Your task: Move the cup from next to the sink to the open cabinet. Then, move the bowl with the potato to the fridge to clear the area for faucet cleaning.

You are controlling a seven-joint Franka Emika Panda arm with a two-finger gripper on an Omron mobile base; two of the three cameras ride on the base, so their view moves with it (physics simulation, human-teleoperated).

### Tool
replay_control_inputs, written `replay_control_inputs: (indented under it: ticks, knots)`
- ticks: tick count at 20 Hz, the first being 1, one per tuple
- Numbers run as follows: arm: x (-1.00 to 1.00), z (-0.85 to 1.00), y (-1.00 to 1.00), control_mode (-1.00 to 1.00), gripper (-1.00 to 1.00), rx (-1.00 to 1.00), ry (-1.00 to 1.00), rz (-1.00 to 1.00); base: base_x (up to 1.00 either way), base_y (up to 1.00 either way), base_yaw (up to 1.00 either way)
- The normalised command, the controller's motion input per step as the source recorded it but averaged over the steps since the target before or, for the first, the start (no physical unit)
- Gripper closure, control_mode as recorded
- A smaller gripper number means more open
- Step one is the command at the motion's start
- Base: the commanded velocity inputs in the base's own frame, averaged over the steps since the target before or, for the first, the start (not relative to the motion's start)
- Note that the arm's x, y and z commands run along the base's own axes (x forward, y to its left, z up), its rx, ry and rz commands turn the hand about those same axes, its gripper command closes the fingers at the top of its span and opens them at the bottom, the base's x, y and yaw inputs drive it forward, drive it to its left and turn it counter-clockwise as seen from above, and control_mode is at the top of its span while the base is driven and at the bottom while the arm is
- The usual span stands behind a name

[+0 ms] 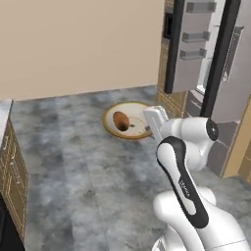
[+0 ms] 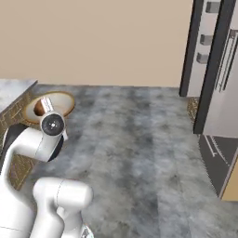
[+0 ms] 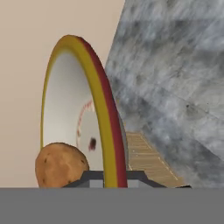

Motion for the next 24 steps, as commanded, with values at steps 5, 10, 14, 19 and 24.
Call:
replay_control_inputs:
  ticks: [5,10,14,19,24]
  knots:
    - [0.0,0.0,0.0,1.0,1.0,0.0,0.0,0.0,0.95,0.08,-0.51]
    - [0.0,0.0,0.0,1.0,1.0,0.0,0.0,0.0,1.0,0.34,-0.36]
    - [0.0,0.0,0.0,1.0,1.0,0.0,0.0,0.0,1.0,0.61,-0.42]
    - [0.0,0.0,0.0,1.0,1.0,0.0,0.0,0.0,1.0,0.72,-0.48]
    - [0.0,0.0,0.0,1.0,1.0,0.0,0.0,0.0,1.0,0.86,-0.6]
